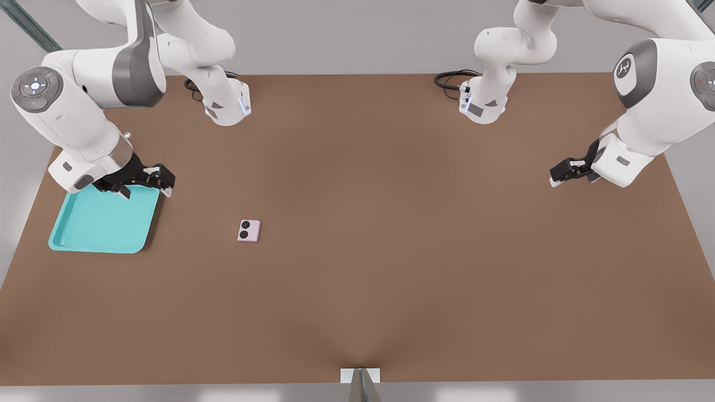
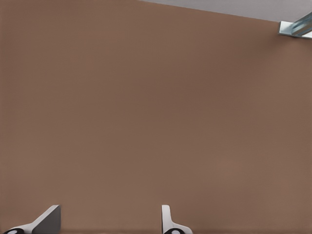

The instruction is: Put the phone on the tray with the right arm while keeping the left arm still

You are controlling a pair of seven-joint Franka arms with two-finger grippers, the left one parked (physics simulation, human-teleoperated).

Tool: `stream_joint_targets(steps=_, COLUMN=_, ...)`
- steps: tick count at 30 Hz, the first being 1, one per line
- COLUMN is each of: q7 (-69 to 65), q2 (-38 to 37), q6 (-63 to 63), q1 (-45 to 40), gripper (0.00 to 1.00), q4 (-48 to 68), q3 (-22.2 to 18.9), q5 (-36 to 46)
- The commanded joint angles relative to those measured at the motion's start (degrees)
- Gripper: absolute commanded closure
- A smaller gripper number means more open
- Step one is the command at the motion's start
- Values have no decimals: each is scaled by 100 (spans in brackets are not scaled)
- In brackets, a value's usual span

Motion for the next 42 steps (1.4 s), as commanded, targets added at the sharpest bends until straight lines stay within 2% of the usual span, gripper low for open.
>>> stream_joint_targets(steps=1, q7=90, q2=3, q6=-4, q1=-50, gripper=0, q4=-4, q3=-1, q5=11)
stream_joint_targets(steps=8, q7=1081, q2=1550, q6=1235, q1=557, gripper=2, q4=-170, q3=201, q5=-33)
stream_joint_targets(steps=13, q7=2427, q2=1735, q6=2633, q1=785, gripper=3, q4=-1603, q3=341, q5=-164)
stream_joint_targets(steps=15, q7=3376, q2=1779, q6=2756, q1=768, gripper=3, q4=-1814, q3=420, q5=-164)
stream_joint_targets(steps=18, q7=3878, q2=2007, q6=2844, q1=742, gripper=0, q4=-1805, q3=420, q5=-120)
stream_joint_targets(steps=27, q7=3843, q2=2253, q6=2835, q1=715, gripper=0, q4=-2139, q3=429, q5=-138)
stream_joint_targets(steps=31, q7=2349, q2=2236, q6=3090, q1=689, gripper=0, q4=-2271, q3=455, q5=-147)
stream_joint_targets(steps=33, q7=2033, q2=2175, q6=3204, q1=636, gripper=0, q4=-2385, q3=491, q5=-147)
stream_joint_targets(steps=34, q7=1840, q2=2122, q6=3441, q1=452, gripper=0, q4=-2552, q3=630, q5=-147)
stream_joint_targets(steps=36, q7=1145, q2=2166, q6=3556, q1=-383, gripper=0, q4=-2579, q3=1299, q5=-147)
stream_joint_targets(steps=39, q7=741, q2=2183, q6=3679, q1=-471, gripper=0, q4=-2570, q3=1387, q5=-103)
stream_joint_targets(steps=40, q7=530, q2=2183, q6=3679, q1=-751, gripper=0, q4=-2579, q3=1632, q5=-103)
stream_joint_targets(steps=41, q7=257, q2=2183, q6=4055, q1=-1419, gripper=0, q4=-2798, q3=2194, q5=-112)
stream_joint_targets(steps=42, q7=230, q2=2148, q6=4189, q1=-1517, gripper=0, q4=-2878, q3=2345, q5=-147)
